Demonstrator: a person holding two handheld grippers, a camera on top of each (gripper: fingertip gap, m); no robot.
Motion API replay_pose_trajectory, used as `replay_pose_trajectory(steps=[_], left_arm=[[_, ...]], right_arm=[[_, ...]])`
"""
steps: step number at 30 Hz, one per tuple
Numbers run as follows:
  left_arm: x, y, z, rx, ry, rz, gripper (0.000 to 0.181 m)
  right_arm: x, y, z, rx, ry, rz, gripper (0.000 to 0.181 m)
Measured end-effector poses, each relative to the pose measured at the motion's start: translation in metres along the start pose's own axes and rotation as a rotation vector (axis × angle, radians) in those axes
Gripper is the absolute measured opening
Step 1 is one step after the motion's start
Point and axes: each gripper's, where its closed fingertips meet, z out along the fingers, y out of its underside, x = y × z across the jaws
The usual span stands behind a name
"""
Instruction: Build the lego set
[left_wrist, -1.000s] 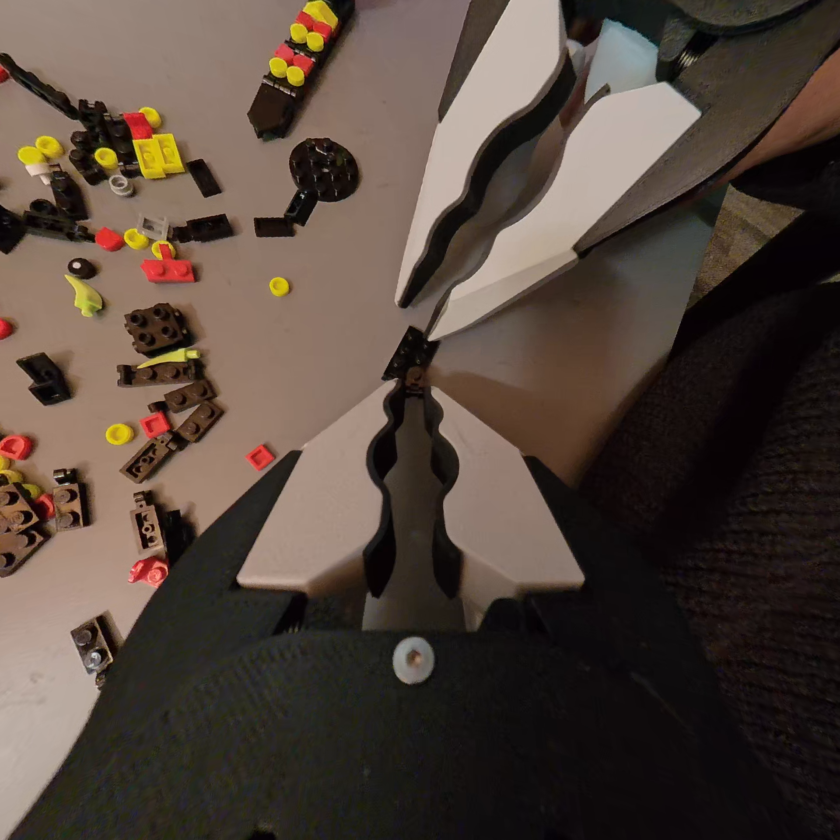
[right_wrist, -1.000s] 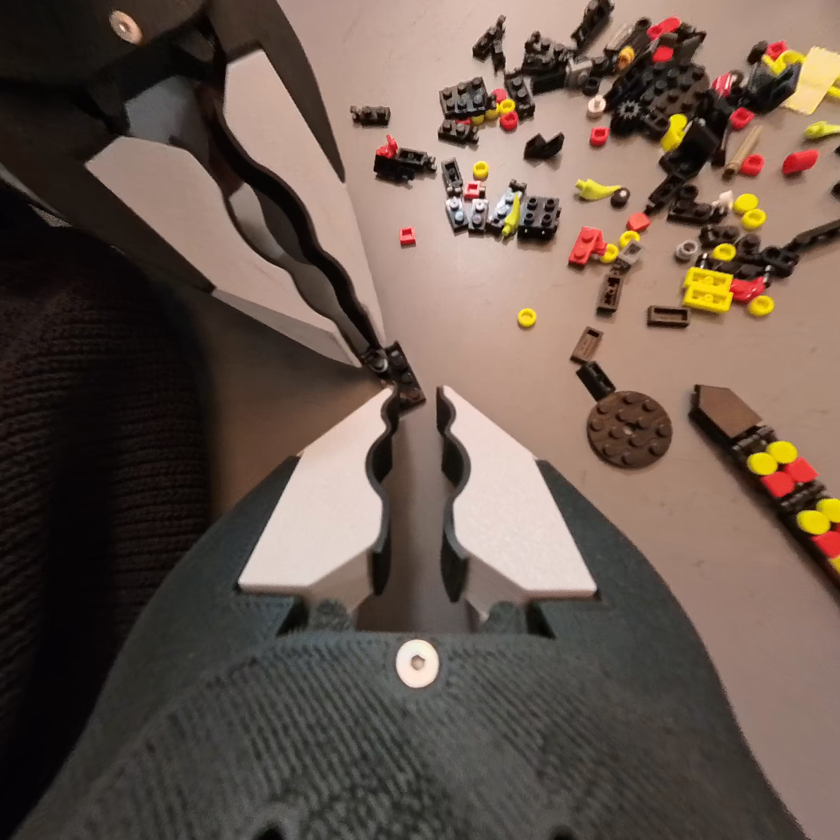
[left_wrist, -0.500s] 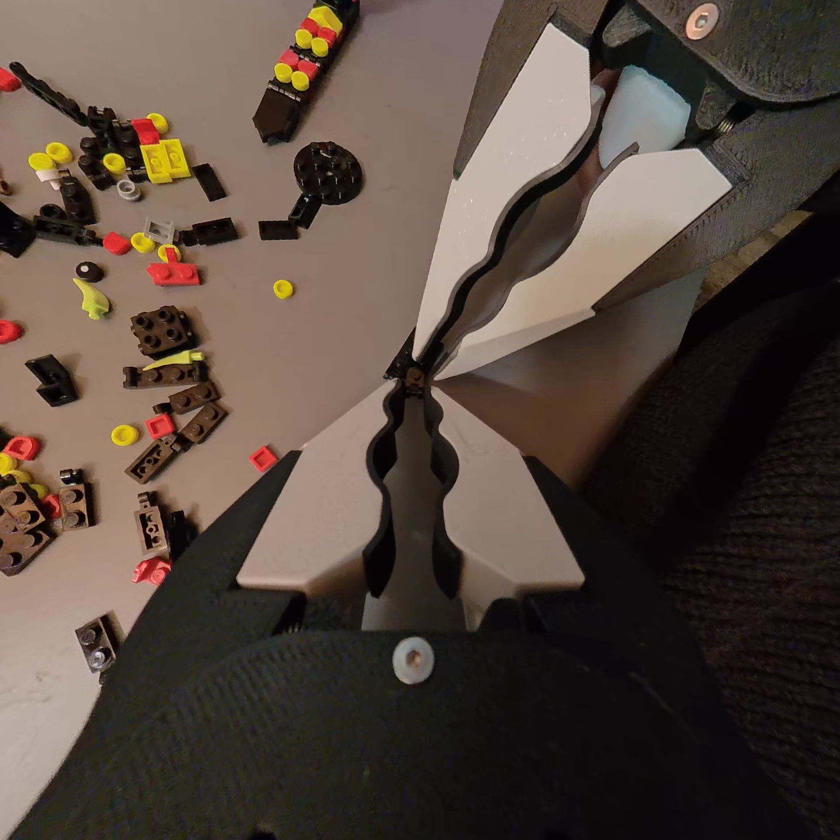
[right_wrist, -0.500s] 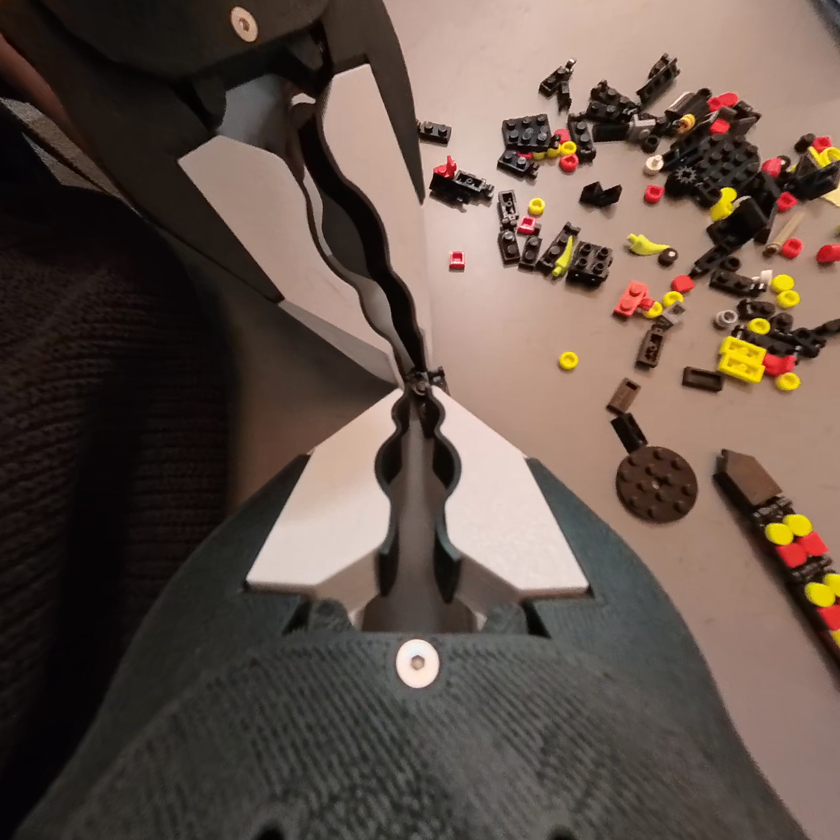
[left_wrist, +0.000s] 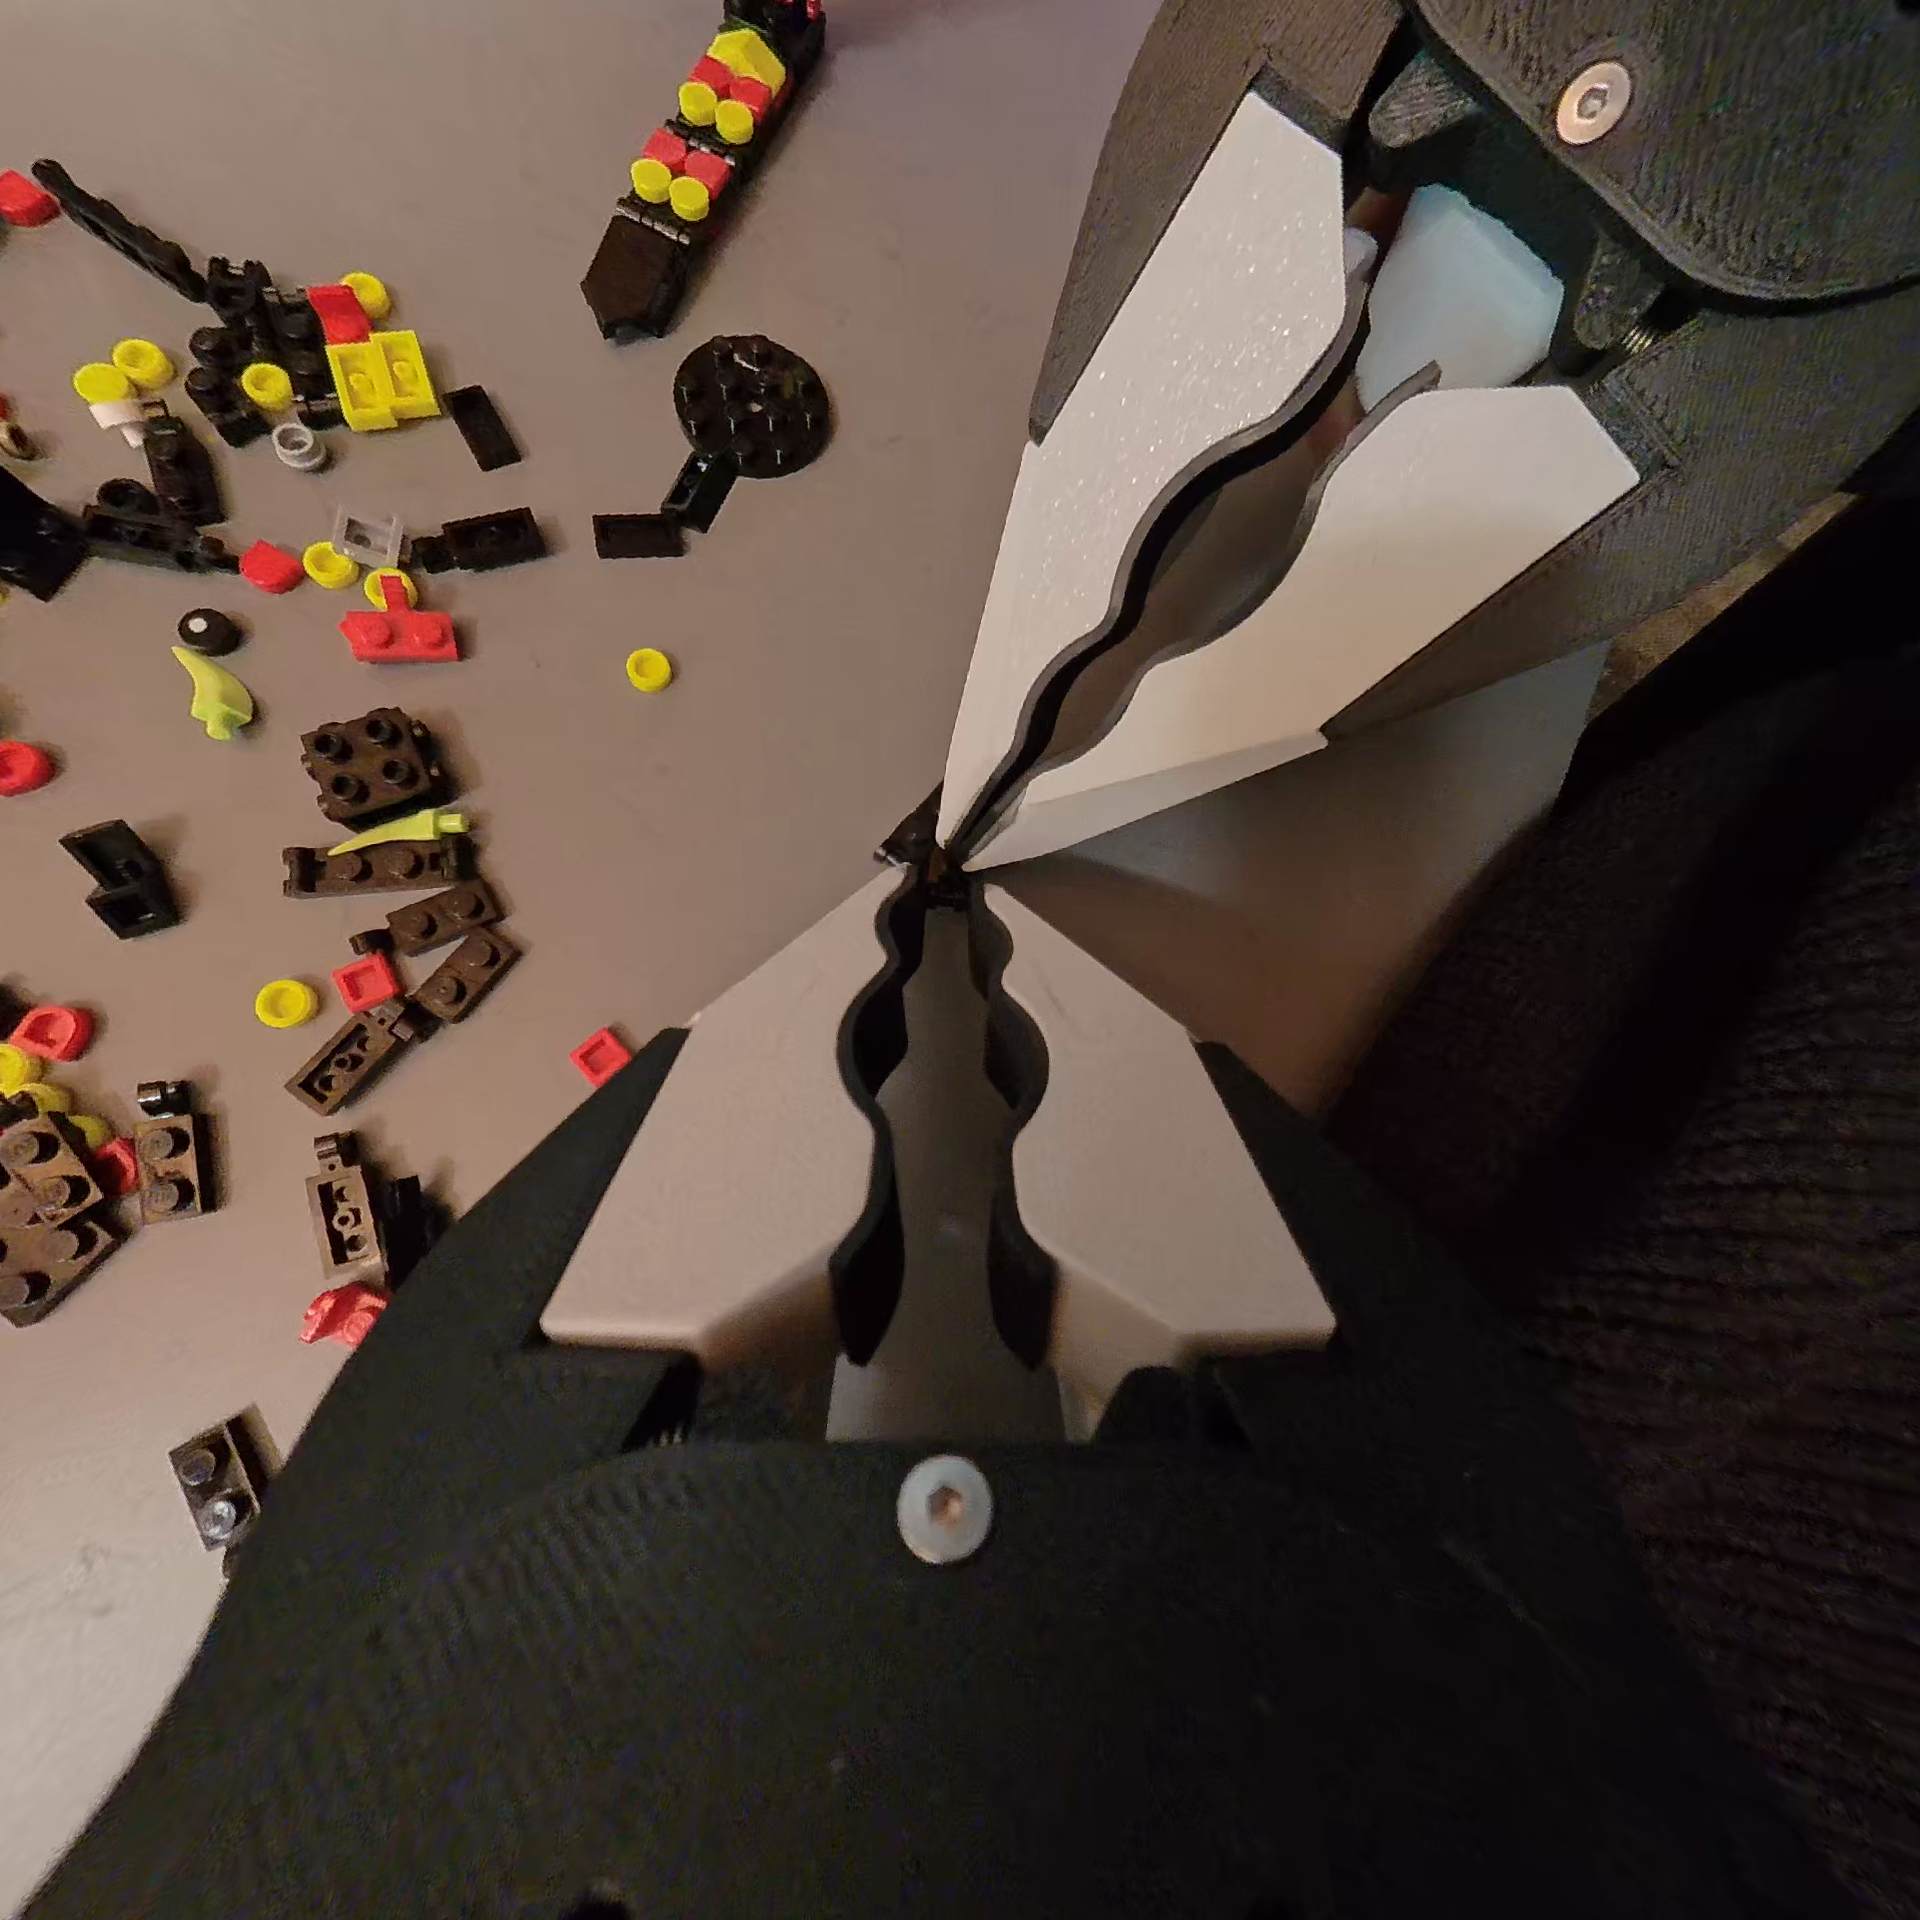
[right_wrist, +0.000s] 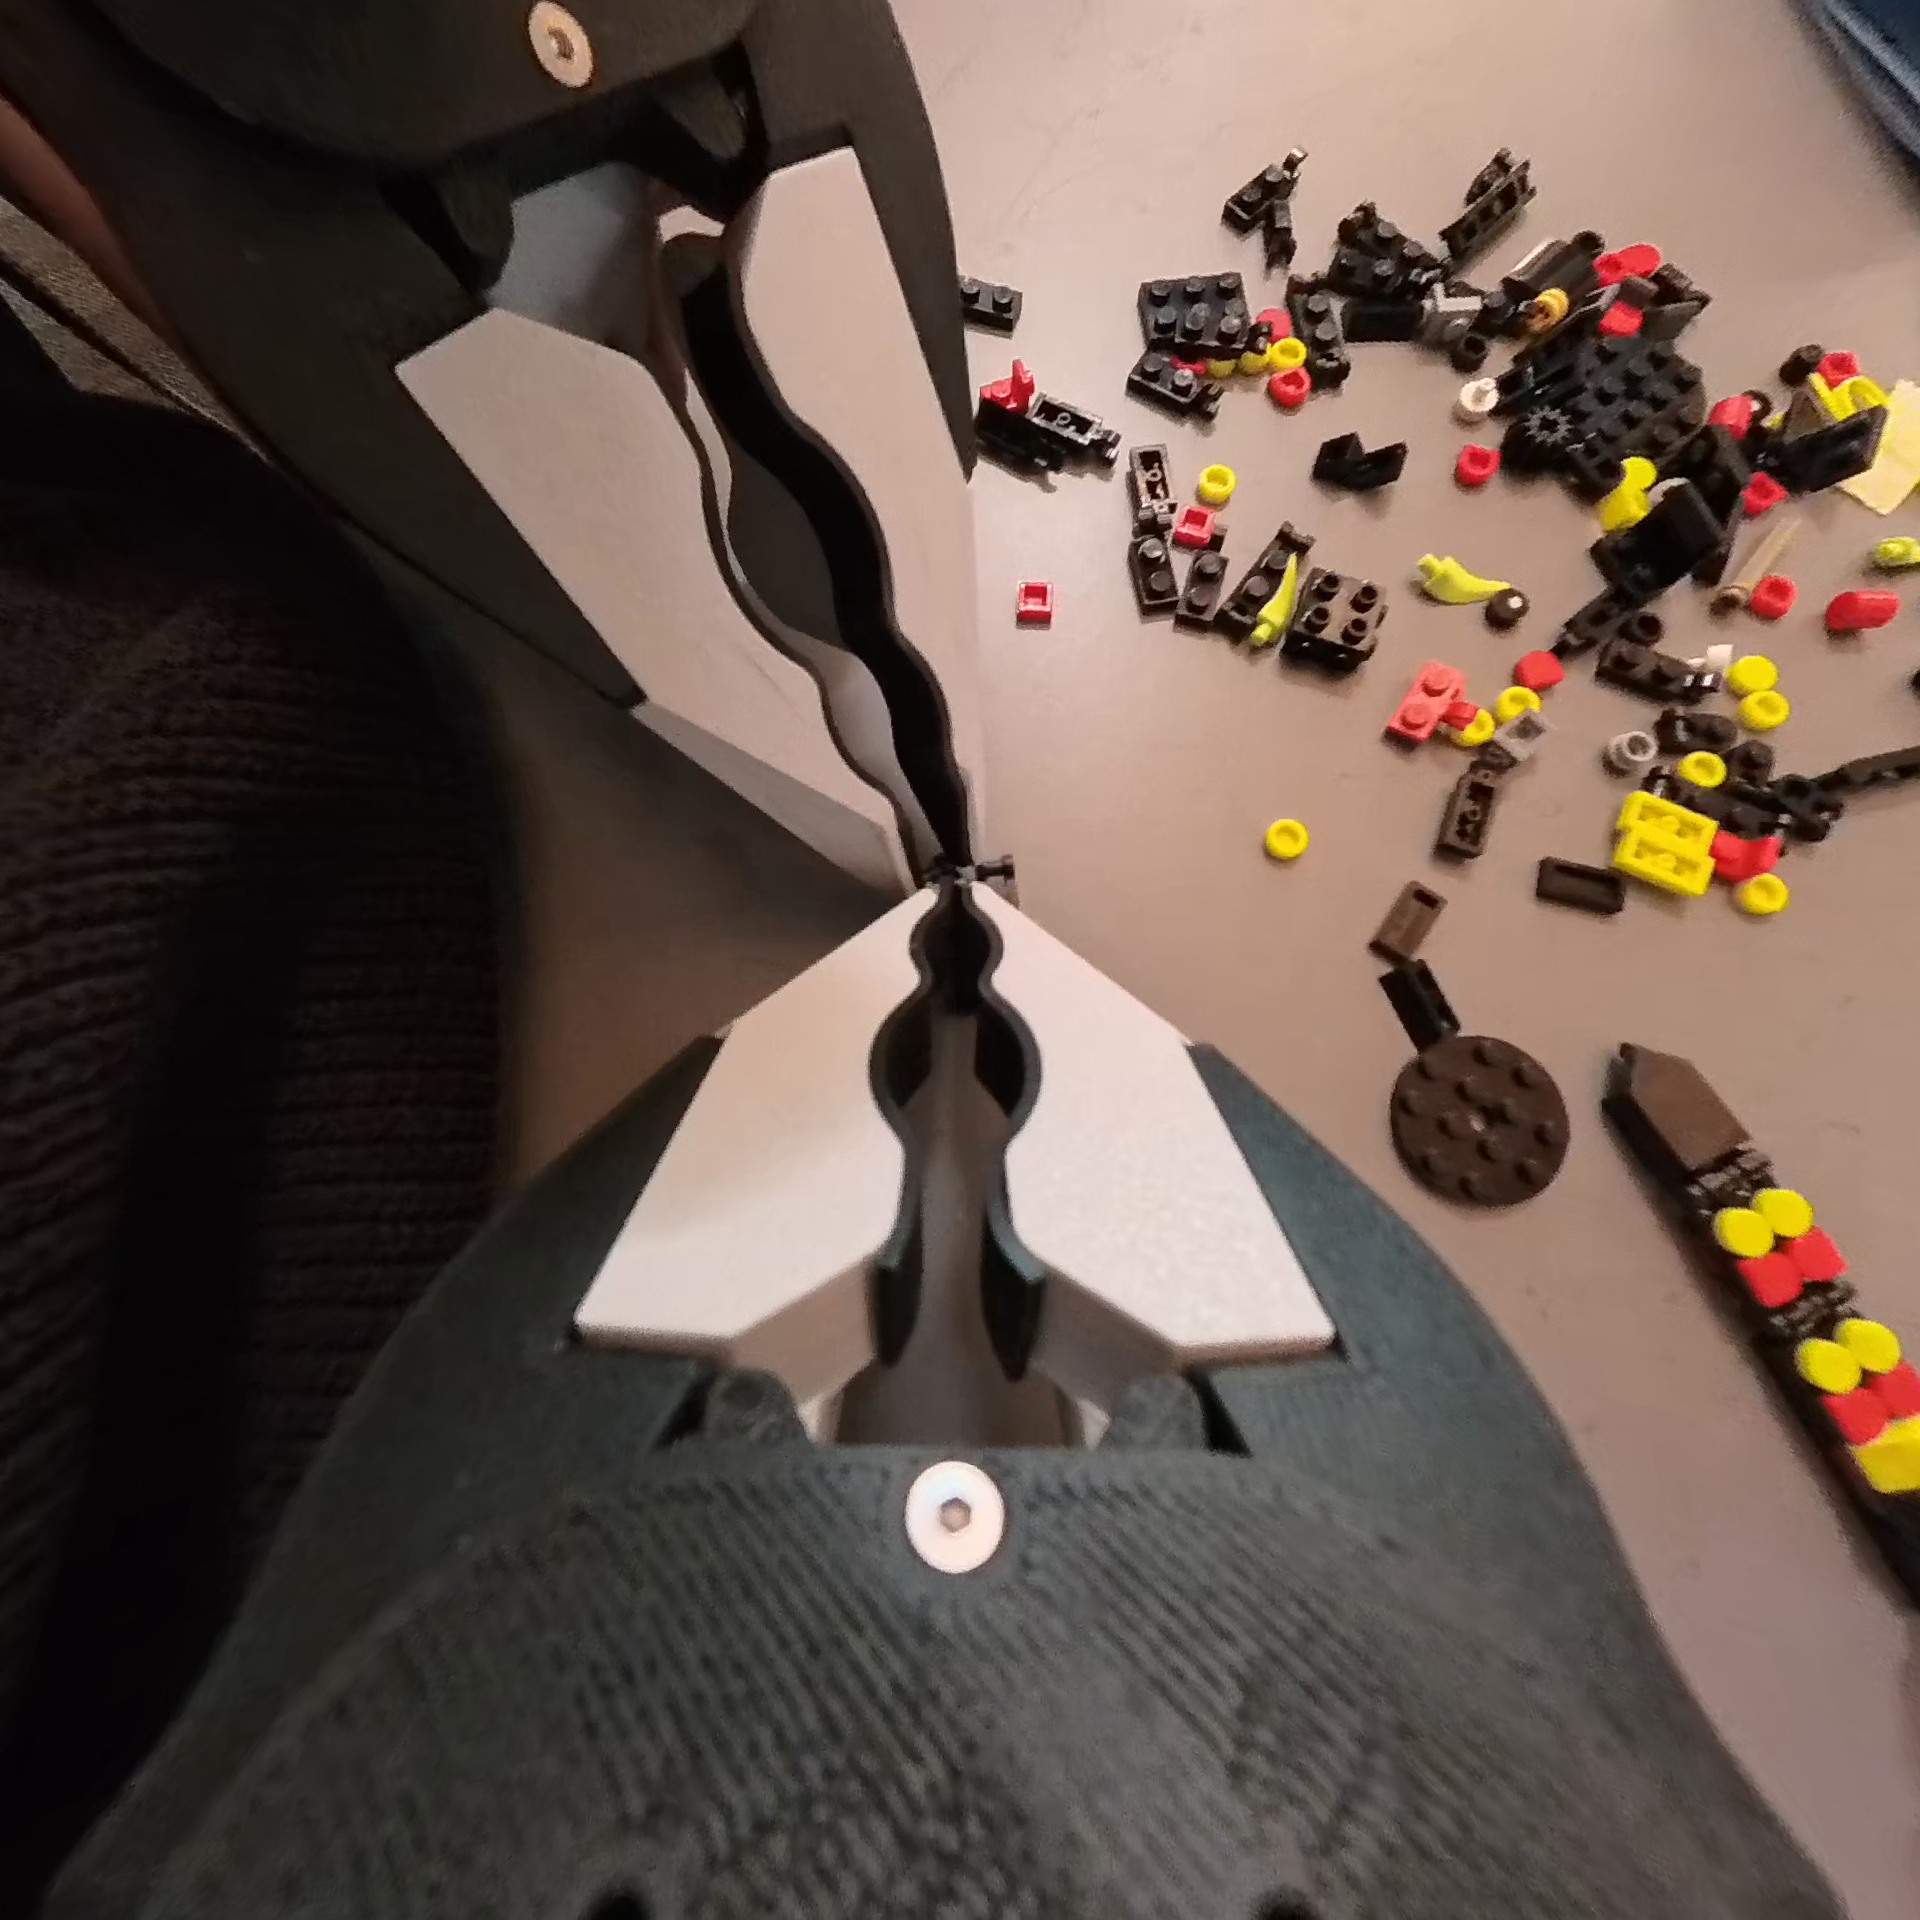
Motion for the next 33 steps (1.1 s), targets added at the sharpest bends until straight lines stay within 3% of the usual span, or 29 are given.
replay_pose_trajectory(steps=[19, 33], left_arm=[[-0.0001, -0.0007, 0.0016, 0.01, -0.005, -0.016, 0.004], [-0.0004, 0.0001, 0.0018, 0.006, -0.012, -0.021, 0.004]], right_arm=[[0.0013, 0.0016, 0.0, 0.001, -0.019, 0.115, 0.0], [-0.0001, 0.0029, 0.0004, -0.003, 0.004, 0.052, 0.0]])
